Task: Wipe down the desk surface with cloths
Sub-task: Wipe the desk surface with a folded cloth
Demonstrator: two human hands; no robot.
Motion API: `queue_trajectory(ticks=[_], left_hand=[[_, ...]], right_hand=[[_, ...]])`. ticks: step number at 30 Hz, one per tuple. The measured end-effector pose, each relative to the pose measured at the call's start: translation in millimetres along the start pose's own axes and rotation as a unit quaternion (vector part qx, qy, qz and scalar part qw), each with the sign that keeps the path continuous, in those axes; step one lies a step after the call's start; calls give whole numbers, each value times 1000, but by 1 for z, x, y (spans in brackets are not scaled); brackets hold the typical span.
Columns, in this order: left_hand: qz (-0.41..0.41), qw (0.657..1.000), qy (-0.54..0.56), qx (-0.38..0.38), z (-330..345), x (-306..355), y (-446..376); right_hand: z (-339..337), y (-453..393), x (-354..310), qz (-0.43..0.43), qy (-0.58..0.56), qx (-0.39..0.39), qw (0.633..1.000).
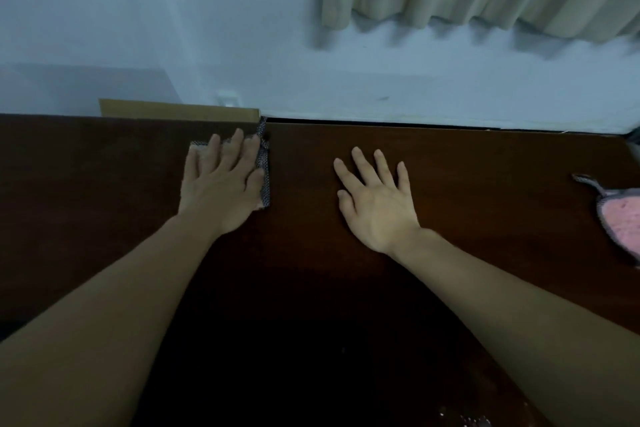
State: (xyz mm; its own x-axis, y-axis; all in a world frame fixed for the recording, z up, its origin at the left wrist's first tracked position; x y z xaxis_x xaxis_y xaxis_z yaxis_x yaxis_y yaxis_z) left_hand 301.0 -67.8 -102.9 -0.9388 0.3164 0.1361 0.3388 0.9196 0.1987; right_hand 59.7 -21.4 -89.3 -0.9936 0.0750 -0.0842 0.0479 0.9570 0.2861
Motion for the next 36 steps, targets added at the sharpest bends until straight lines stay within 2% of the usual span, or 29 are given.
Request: queue_trajectory(ticks=[3,6,8,10,16,19,23,27,29,33,35,36], left_hand=[[75,996,-34,-29,-1,10,28],[177,982,-39,-46,11,-1,84],[191,979,-26,-61,16,-29,108],[160,985,-20,-57,11,-60,107],[66,997,-42,-10,-9,-107,26],[67,997,-45,12,-12,-114,-13],[92,994,-40,37,-15,-118,-42],[127,991,-35,6,-15,-106,-15],[183,982,-50,-19,-14,-100,19],[332,941,-50,-42,-5,-121,76],[338,938,-61,-44,-9,-140,62],[310,948,-66,-34,-12,-147,46]], right_hand=[[-11,-1,-14,14,-1,-3,1000],[-9,4,-52,37,-114,-11,993],[-3,8,-81,60,-193,-8,979],[1,9,-106,69,-216,3,974],[24,13,-127,63,-59,36,996],[26,11,-129,68,-41,40,996],[28,10,-130,74,-41,47,995],[29,10,-128,80,-42,47,995],[29,10,-128,86,-38,47,995],[27,11,-133,90,-29,46,994],[26,11,-134,91,-27,44,995],[25,11,-134,92,-27,43,994]])
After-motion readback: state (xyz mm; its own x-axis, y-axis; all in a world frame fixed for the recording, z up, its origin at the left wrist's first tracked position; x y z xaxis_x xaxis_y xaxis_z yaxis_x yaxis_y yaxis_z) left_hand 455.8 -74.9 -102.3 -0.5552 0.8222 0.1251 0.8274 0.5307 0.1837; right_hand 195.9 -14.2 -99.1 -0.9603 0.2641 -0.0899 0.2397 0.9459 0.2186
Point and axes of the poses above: each hand's wrist, its own y-axis away from the middle knuckle, its own z-axis out of the palm, x = y × z, the point moved 2 cm from there along -y, towards the middle knuckle, and after that the axes turned 10 degrees about z, right-handed, at the moved point
